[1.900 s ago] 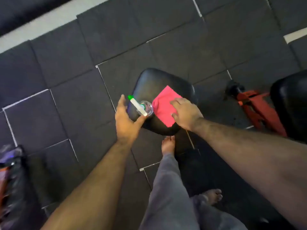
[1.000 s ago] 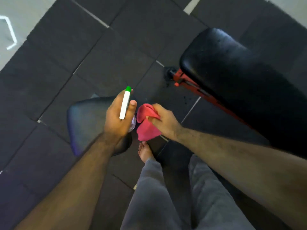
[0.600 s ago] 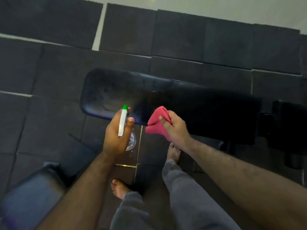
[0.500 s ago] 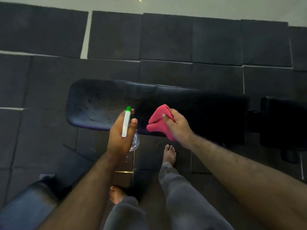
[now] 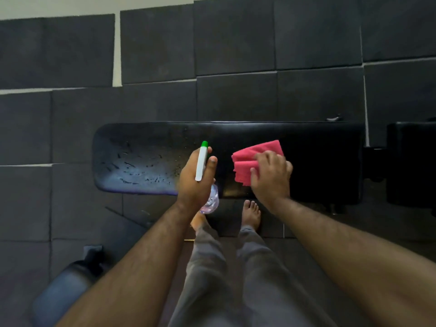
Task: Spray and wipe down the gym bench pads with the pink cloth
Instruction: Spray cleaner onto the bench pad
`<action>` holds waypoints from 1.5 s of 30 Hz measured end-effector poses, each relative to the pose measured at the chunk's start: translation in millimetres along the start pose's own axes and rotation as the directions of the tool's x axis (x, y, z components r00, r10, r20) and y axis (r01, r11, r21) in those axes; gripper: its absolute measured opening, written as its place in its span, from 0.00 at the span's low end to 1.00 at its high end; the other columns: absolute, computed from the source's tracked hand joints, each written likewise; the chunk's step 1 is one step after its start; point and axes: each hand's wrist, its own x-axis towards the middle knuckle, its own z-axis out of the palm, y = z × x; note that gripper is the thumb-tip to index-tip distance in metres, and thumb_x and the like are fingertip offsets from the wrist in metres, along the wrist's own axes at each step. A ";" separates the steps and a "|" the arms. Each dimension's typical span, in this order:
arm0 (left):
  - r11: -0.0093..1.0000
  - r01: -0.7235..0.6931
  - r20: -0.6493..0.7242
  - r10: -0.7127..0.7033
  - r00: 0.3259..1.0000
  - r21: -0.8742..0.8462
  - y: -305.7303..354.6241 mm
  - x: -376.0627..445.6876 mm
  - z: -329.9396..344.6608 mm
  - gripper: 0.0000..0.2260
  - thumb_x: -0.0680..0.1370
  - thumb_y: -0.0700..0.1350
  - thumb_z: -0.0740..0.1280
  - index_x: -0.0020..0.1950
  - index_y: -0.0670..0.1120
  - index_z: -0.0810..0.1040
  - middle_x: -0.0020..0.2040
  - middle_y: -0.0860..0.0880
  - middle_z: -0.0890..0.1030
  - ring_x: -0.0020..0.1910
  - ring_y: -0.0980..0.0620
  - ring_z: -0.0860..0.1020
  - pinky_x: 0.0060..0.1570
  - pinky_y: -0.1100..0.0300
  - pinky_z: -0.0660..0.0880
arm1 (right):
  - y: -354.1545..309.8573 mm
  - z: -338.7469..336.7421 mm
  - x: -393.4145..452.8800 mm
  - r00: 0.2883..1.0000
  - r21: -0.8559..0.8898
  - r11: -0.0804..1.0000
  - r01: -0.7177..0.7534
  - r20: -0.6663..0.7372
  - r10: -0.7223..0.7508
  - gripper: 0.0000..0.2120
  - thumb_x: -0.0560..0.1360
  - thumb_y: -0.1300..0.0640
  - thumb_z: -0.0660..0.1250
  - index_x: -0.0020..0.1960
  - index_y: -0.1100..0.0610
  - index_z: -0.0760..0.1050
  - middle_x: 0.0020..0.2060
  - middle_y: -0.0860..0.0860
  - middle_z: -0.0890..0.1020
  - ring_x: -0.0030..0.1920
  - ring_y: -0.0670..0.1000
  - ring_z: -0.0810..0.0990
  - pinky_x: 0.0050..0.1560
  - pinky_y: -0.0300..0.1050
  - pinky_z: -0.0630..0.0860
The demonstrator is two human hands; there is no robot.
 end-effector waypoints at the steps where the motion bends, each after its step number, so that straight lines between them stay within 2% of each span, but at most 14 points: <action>1: 1.000 0.012 -0.028 -0.012 1.000 0.014 0.0 -0.2 -5.8 0.20 0.85 0.60 0.65 0.68 0.47 0.81 0.54 0.55 0.84 0.57 0.50 0.85 0.61 0.44 0.83 | -12.8 6.0 -4.9 0.995 0.001 0.995 0.096 0.019 -0.096 0.17 0.76 0.56 0.74 0.64 0.54 0.80 0.63 0.56 0.80 0.63 0.63 0.77 0.66 0.65 0.70; 4: 0.998 0.051 -0.113 -0.046 0.993 0.048 -7.1 -6.5 -30.6 0.10 0.84 0.62 0.65 0.59 0.60 0.81 0.50 0.60 0.85 0.50 0.60 0.84 0.51 0.62 0.80 | -59.8 26.8 -11.3 0.938 0.029 0.948 0.317 0.137 -0.318 0.21 0.76 0.56 0.72 0.69 0.52 0.79 0.70 0.54 0.79 0.72 0.61 0.75 0.75 0.67 0.66; 6: 0.991 0.118 -0.197 -0.104 0.975 0.061 -20.1 -12.0 -55.2 0.05 0.84 0.62 0.66 0.52 0.66 0.80 0.45 0.61 0.84 0.42 0.59 0.82 0.45 0.56 0.81 | -93.6 43.4 -8.2 0.880 0.004 0.916 0.402 0.275 -0.387 0.27 0.77 0.54 0.71 0.76 0.52 0.74 0.77 0.54 0.74 0.79 0.61 0.69 0.81 0.68 0.58; 9: 0.954 0.288 -0.366 -0.240 0.899 0.081 -52.7 -17.0 -104.1 0.12 0.83 0.64 0.65 0.46 0.59 0.78 0.39 0.56 0.80 0.41 0.48 0.82 0.45 0.41 0.83 | -145.2 72.3 1.7 0.789 -0.077 0.863 0.499 0.452 -0.416 0.41 0.77 0.48 0.72 0.86 0.47 0.58 0.86 0.54 0.60 0.86 0.62 0.55 0.83 0.69 0.46; 11: 0.910 0.408 -0.432 -0.342 0.834 0.068 -77.4 -18.4 -140.4 0.17 0.83 0.65 0.65 0.45 0.53 0.77 0.39 0.53 0.80 0.44 0.38 0.84 0.46 0.36 0.84 | -177.7 92.4 7.5 0.740 -0.087 0.820 0.565 0.492 -0.458 0.43 0.80 0.47 0.70 0.87 0.44 0.50 0.88 0.54 0.53 0.87 0.63 0.49 0.83 0.71 0.42; 15: 0.842 0.520 -0.460 -0.409 0.788 0.141 -118.1 -17.1 -198.5 0.21 0.82 0.65 0.62 0.43 0.49 0.75 0.39 0.50 0.80 0.41 0.42 0.82 0.44 0.48 0.77 | -234.2 128.7 14.1 0.654 -0.083 0.752 0.653 0.563 -0.505 0.41 0.84 0.44 0.64 0.87 0.42 0.42 0.88 0.53 0.46 0.87 0.63 0.42 0.83 0.72 0.41; 17: 0.813 0.552 -0.443 -0.431 0.786 0.188 -136.1 -13.1 -217.1 0.20 0.85 0.63 0.62 0.44 0.49 0.75 0.40 0.47 0.81 0.44 0.39 0.83 0.44 0.48 0.76 | -253.2 144.1 14.0 0.652 -0.115 0.769 0.629 0.617 -0.440 0.43 0.83 0.43 0.65 0.87 0.41 0.39 0.88 0.52 0.41 0.86 0.64 0.37 0.82 0.74 0.40; 20: 0.772 0.612 -0.388 -0.519 0.761 0.169 -157.8 -7.0 -231.5 0.18 0.87 0.58 0.65 0.46 0.46 0.76 0.45 0.40 0.84 0.45 0.34 0.85 0.49 0.38 0.84 | -261.7 158.4 9.8 0.651 -0.230 0.751 0.618 0.685 -0.326 0.55 0.78 0.41 0.74 0.86 0.42 0.34 0.86 0.53 0.32 0.84 0.66 0.29 0.80 0.77 0.36; 22: 0.746 0.635 -0.351 -0.550 0.758 0.203 -165.5 -3.2 -235.0 0.17 0.86 0.57 0.66 0.50 0.44 0.80 0.46 0.40 0.84 0.46 0.35 0.85 0.50 0.40 0.83 | -260.1 161.1 9.0 0.649 -0.280 0.721 0.634 0.699 -0.300 0.61 0.75 0.41 0.77 0.85 0.42 0.30 0.85 0.54 0.29 0.83 0.67 0.28 0.80 0.77 0.37; 25: 0.726 0.624 -0.315 -0.544 0.778 0.289 -169.9 1.2 -235.5 0.16 0.84 0.55 0.65 0.53 0.43 0.82 0.45 0.45 0.82 0.46 0.40 0.81 0.47 0.51 0.74 | -256.3 162.7 12.3 0.640 -0.287 0.705 0.649 0.706 -0.302 0.57 0.79 0.44 0.74 0.85 0.41 0.29 0.85 0.54 0.28 0.83 0.66 0.28 0.81 0.76 0.38; 33: 0.680 0.630 -0.305 -0.552 0.776 0.374 -173.6 11.3 -241.3 0.14 0.84 0.52 0.65 0.43 0.46 0.79 0.34 0.49 0.78 0.32 0.53 0.75 0.30 0.57 0.64 | -257.2 168.2 11.9 0.644 -0.313 0.698 0.644 0.713 -0.275 0.55 0.81 0.48 0.72 0.84 0.41 0.27 0.84 0.53 0.27 0.83 0.66 0.26 0.81 0.76 0.38; 39: 0.726 0.604 -0.275 -0.538 0.797 0.330 -167.8 17.0 -255.7 0.14 0.76 0.54 0.63 0.35 0.47 0.74 0.32 0.49 0.77 0.30 0.49 0.74 0.31 0.55 0.71 | -255.2 170.0 10.2 0.638 -0.304 0.699 0.648 0.717 -0.280 0.55 0.81 0.49 0.71 0.83 0.42 0.25 0.83 0.54 0.25 0.82 0.66 0.24 0.80 0.77 0.37; 42: 0.763 0.610 -0.297 -0.545 0.784 0.213 -163.9 33.6 -268.9 0.13 0.72 0.55 0.63 0.36 0.47 0.76 0.33 0.49 0.78 0.33 0.46 0.76 0.37 0.51 0.76 | -255.0 169.6 9.9 0.639 -0.297 0.704 0.645 0.714 -0.285 0.56 0.81 0.49 0.71 0.83 0.41 0.25 0.83 0.54 0.25 0.82 0.66 0.24 0.80 0.77 0.37; 45: 0.776 0.597 -0.304 -0.530 0.792 0.204 -160.6 62.7 -279.4 0.13 0.70 0.56 0.65 0.37 0.46 0.79 0.33 0.50 0.81 0.34 0.46 0.79 0.36 0.55 0.73 | -254.9 169.2 9.2 0.640 -0.297 0.702 0.647 0.711 -0.290 0.56 0.81 0.48 0.72 0.83 0.42 0.26 0.83 0.54 0.24 0.81 0.66 0.24 0.80 0.77 0.37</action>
